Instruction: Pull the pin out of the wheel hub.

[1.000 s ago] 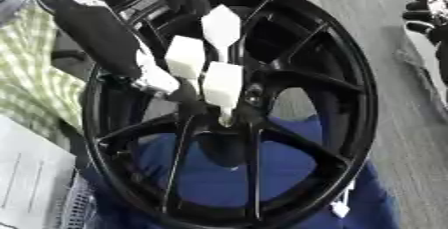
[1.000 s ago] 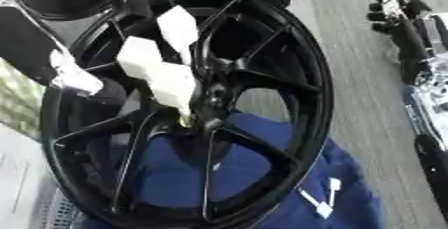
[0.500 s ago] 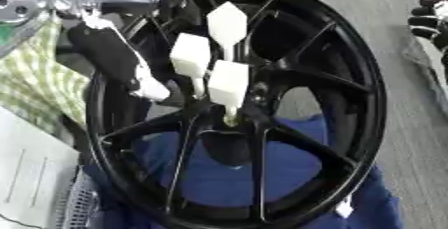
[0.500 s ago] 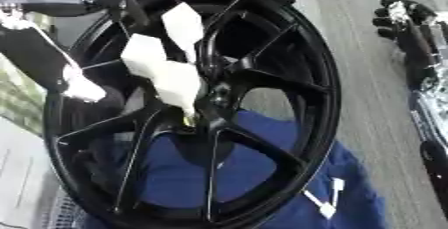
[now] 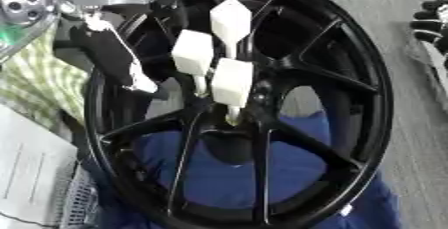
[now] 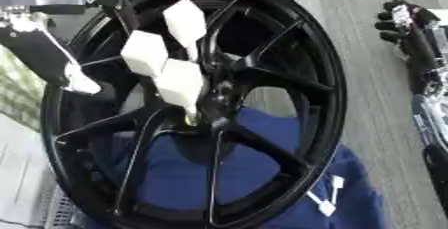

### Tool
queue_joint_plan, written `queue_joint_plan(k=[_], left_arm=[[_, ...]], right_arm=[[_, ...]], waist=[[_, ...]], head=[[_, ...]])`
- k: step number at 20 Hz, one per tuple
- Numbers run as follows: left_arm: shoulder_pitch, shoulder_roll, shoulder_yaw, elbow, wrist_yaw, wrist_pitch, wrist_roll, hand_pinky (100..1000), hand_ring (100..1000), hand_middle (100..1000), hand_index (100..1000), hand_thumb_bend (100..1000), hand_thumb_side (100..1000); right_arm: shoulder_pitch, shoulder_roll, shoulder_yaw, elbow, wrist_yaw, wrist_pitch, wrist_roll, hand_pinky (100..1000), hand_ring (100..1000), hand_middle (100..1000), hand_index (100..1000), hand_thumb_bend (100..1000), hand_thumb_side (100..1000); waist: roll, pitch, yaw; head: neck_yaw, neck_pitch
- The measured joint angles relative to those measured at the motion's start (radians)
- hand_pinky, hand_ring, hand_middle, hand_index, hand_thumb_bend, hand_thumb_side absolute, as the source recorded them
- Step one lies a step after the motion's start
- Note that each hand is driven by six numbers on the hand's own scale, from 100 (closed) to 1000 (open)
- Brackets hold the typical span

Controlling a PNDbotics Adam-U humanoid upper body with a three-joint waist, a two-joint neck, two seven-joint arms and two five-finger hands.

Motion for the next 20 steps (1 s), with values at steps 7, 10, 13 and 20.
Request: queue_joint_plan(k=[7, 10, 13, 20], left_arm=[[-0.009, -0.017, 0.010, 0.021, -0.027, -0.002, 0.080, 825, 786, 782, 847, 578, 361], [-0.012, -0.022, 0.015, 0.024, -0.028, 0.002, 0.106, 825, 785, 781, 846, 576, 359], [-0.013, -0.025, 0.015, 0.027, -0.028, 0.003, 0.120, 810, 758, 741, 829, 632, 290], [-0.013, -0.044, 0.015, 0.048, -0.017, -0.013, 0.138, 802, 746, 727, 822, 704, 262]], right_arm=[[0.000, 0.001, 0.000, 0.000, 0.001, 0.000, 0.002, 825, 760, 683, 752, 100, 702], [0.000, 0.002, 0.000, 0.000, 0.001, 0.000, 0.003, 825, 760, 683, 752, 100, 702], [0.000, 0.002, 0.000, 0.000, 0.001, 0.001, 0.004, 826, 761, 683, 751, 100, 705], [-0.001, 0.008, 0.000, -0.001, 0.001, 0.001, 0.005, 826, 761, 683, 751, 100, 708]], waist=[[-0.004, 0.014, 0.000], [-0.005, 0.017, -0.001], [-0.005, 0.018, -0.002], [-0.005, 0.032, -0.012]], head=[[0.010, -0.013], [0.015, -0.020], [0.015, -0.024], [0.019, -0.029]])
